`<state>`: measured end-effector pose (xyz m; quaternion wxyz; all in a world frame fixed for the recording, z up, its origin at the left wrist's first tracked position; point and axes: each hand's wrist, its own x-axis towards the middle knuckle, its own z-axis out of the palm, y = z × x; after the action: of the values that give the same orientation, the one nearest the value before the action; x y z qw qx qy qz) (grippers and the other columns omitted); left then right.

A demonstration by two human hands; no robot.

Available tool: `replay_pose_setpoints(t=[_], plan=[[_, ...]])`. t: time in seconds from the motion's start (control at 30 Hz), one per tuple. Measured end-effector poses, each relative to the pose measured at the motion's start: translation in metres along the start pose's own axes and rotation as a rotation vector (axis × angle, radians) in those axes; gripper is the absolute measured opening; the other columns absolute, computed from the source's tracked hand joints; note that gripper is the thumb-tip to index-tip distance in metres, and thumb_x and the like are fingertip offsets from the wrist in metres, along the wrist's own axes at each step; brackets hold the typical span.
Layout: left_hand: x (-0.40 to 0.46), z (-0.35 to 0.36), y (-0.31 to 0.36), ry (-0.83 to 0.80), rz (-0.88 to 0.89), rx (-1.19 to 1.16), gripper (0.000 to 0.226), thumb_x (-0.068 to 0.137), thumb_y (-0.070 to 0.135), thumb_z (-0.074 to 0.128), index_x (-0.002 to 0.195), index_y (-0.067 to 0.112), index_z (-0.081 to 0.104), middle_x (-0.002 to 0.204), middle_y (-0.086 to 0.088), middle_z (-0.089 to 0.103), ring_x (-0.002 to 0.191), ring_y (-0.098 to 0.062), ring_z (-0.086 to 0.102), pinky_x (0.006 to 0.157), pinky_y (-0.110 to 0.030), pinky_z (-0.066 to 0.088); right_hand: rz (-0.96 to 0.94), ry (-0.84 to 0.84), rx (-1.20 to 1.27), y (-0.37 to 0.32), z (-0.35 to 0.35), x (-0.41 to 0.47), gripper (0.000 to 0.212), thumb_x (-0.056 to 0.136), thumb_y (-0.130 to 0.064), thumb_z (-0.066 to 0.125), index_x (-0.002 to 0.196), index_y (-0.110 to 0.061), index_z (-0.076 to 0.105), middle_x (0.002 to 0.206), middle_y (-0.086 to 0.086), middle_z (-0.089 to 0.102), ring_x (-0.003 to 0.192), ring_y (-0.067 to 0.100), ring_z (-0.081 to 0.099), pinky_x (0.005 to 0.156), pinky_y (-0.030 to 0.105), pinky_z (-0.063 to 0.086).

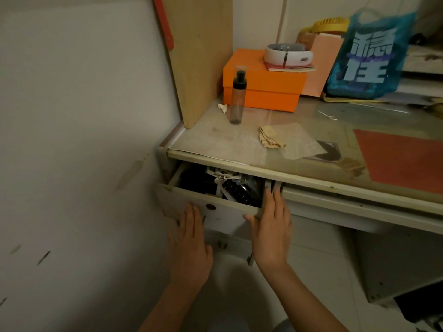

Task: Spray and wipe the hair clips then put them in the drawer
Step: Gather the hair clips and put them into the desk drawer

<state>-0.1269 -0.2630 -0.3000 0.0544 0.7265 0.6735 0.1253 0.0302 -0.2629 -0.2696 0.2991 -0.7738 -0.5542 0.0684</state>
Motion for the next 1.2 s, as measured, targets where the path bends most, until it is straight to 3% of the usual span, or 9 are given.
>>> replay_pose_setpoints(t=[0.27, 0.37, 0.43, 0.47, 0.53, 0.57, 0.63, 0.9, 1.2], plan=[[0.026, 0.008, -0.004, 0.004, 0.077, 0.008, 0.081, 0.093, 0.022, 0.042, 0.143, 0.016, -0.022, 0.159, -0.008, -0.015, 0.148, -0.022, -0.010, 0.117, -0.045, -0.008, -0.075, -0.029, 0.014, 0.005, 0.008, -0.022, 0.070, 0.095, -0.040, 0.048, 0.150, -0.020, 0.009, 0.157, -0.003, -0.001, 0.147, 0.018, 0.002, 0.120, 0.040, 0.009], [0.034, 0.006, -0.009, 0.011, 0.126, -0.004, 0.080, 0.090, 0.015, 0.049, 0.150, 0.013, -0.003, 0.159, -0.009, -0.008, 0.148, -0.027, -0.002, 0.118, -0.049, 0.001, -0.155, -0.059, -0.086, 0.002, 0.011, -0.048, 0.060, 0.098, -0.049, 0.023, 0.144, -0.012, 0.036, 0.152, 0.009, 0.032, 0.139, 0.029, 0.029, 0.109, 0.049, 0.027], [0.038, 0.006, -0.012, -0.013, 0.135, 0.020, 0.080, 0.091, 0.016, 0.046, 0.149, 0.016, -0.010, 0.156, -0.004, -0.018, 0.148, -0.026, -0.007, 0.118, -0.049, -0.002, -0.194, -0.150, -0.170, 0.003, 0.019, -0.057, 0.071, 0.096, -0.055, 0.009, 0.140, -0.010, 0.043, 0.147, 0.010, 0.040, 0.139, 0.028, 0.031, 0.112, 0.051, 0.029], [0.039, 0.006, -0.013, -0.020, 0.137, 0.033, 0.082, 0.092, 0.017, 0.043, 0.146, 0.018, -0.018, 0.152, -0.001, -0.024, 0.147, -0.024, -0.012, 0.117, -0.047, -0.005, -0.198, -0.211, -0.179, 0.003, 0.024, -0.056, 0.076, 0.094, -0.059, 0.001, 0.144, -0.012, 0.034, 0.151, 0.010, 0.031, 0.142, 0.029, 0.019, 0.117, 0.049, 0.019], [0.041, 0.008, -0.014, -0.023, 0.137, 0.043, 0.082, 0.093, 0.019, 0.041, 0.138, 0.021, -0.028, 0.149, 0.001, -0.030, 0.146, -0.022, -0.015, 0.116, -0.046, -0.010, -0.186, -0.289, -0.207, 0.004, 0.036, -0.048, 0.077, 0.085, -0.066, -0.014, 0.147, -0.020, -0.005, 0.158, 0.005, -0.009, 0.144, 0.030, -0.016, 0.119, 0.046, -0.006], [0.041, 0.008, -0.014, -0.020, 0.136, 0.050, 0.081, 0.094, 0.021, 0.040, 0.137, 0.022, -0.029, 0.149, 0.001, -0.030, 0.146, -0.022, -0.015, 0.116, -0.045, -0.010, -0.180, -0.321, -0.223, 0.008, 0.041, -0.044, 0.070, 0.087, -0.065, -0.010, 0.142, -0.025, -0.023, 0.153, 0.000, -0.028, 0.142, 0.025, -0.026, 0.117, 0.044, -0.013], [0.044, 0.009, -0.014, -0.016, 0.141, 0.082, 0.081, 0.095, 0.024, 0.039, 0.137, 0.023, -0.030, 0.152, 0.000, -0.029, 0.147, -0.022, -0.015, 0.116, -0.045, -0.010, -0.183, -0.320, -0.223, 0.012, 0.049, -0.037, 0.066, 0.097, -0.058, 0.009, 0.135, -0.028, -0.035, 0.144, -0.006, -0.043, 0.138, 0.019, -0.035, 0.114, 0.042, -0.020], [0.071, 0.011, -0.010, -0.008, 0.188, 0.130, 0.084, 0.095, 0.026, 0.039, 0.136, 0.024, -0.034, 0.144, 0.003, -0.038, 0.146, -0.023, -0.017, 0.114, -0.044, -0.014, -0.116, -0.303, -0.219, 0.011, 0.060, -0.003, 0.068, 0.101, -0.049, 0.019, 0.140, -0.027, -0.032, 0.147, -0.009, -0.040, 0.138, 0.015, -0.035, 0.113, 0.043, -0.020], [0.097, 0.015, -0.002, -0.042, 0.190, 0.126, 0.084, 0.096, 0.031, 0.041, 0.147, 0.018, -0.023, 0.156, -0.003, -0.027, 0.146, -0.024, -0.016, 0.115, -0.045, -0.011, -0.087, -0.320, -0.244, 0.013, 0.070, 0.026, 0.068, 0.101, -0.048, 0.020, 0.138, -0.027, -0.033, 0.147, -0.009, -0.039, 0.136, 0.015, -0.035, 0.118, 0.048, -0.011]])
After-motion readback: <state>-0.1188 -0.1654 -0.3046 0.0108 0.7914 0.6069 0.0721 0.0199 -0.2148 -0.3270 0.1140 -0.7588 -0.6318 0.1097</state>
